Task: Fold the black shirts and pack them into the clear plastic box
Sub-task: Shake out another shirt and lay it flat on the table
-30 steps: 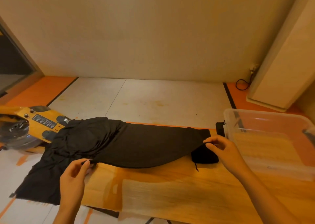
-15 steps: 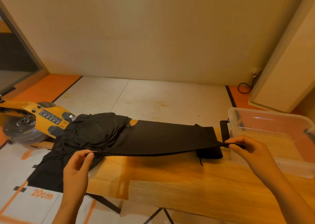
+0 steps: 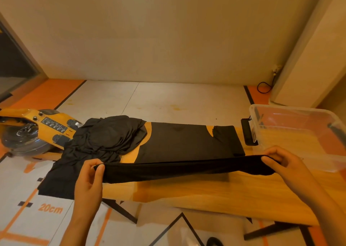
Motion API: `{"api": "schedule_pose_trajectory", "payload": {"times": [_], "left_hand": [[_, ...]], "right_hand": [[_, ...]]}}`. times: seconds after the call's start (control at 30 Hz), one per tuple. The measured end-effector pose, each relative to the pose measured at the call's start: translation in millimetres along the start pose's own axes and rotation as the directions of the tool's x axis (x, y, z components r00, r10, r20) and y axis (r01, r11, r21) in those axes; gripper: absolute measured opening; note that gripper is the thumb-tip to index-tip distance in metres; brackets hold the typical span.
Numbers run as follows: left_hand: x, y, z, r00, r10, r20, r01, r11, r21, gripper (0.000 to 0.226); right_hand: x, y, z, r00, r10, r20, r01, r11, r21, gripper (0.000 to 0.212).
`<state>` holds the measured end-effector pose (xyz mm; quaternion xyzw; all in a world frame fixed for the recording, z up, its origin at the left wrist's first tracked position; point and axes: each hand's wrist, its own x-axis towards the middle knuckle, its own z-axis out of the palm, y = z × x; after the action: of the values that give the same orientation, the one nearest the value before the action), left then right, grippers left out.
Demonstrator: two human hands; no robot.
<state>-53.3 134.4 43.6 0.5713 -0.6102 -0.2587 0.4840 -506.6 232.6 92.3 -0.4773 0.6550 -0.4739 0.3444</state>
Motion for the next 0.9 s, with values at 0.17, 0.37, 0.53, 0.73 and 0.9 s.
{"api": "schedule_pose_trajectory", "payload": {"times": [0.17,0.37,0.53,0.73,0.9], "left_hand": [[-3.5,-8.8,-7.0,1.0,-0.009,0.017,0.009,1.0,0.029,0.025],[-9.5,-9.8,-17.9,0.998,-0.038,0.043,0.037,0.999,0.03,0.011],[-8.5,-17.3,-25.0,0.997,-0.05,0.06,0.045,0.996,0.078,0.012],[-1.2,-23.9,-22.4,0.993,-0.071,0.094,0.061,0.993,0.097,0.012],[10.6,-30.8,-10.5,0.991,-0.078,0.106,0.066,0.991,0.112,0.017]], "right_hand": [[-9.7,1.9,13.5,0.998,0.063,0.013,-0.063,0.998,-0.01,0.04],[-15.3,10.0,28.0,0.988,0.155,0.016,-0.154,0.987,-0.038,0.009],[-22.2,15.8,37.0,0.963,0.258,0.072,-0.252,0.964,-0.08,0.01],[-26.9,17.9,41.5,0.932,0.341,0.121,-0.334,0.94,-0.077,0.012],[-18.9,28.9,43.5,0.912,0.38,0.154,-0.37,0.925,-0.093,0.013]]}}
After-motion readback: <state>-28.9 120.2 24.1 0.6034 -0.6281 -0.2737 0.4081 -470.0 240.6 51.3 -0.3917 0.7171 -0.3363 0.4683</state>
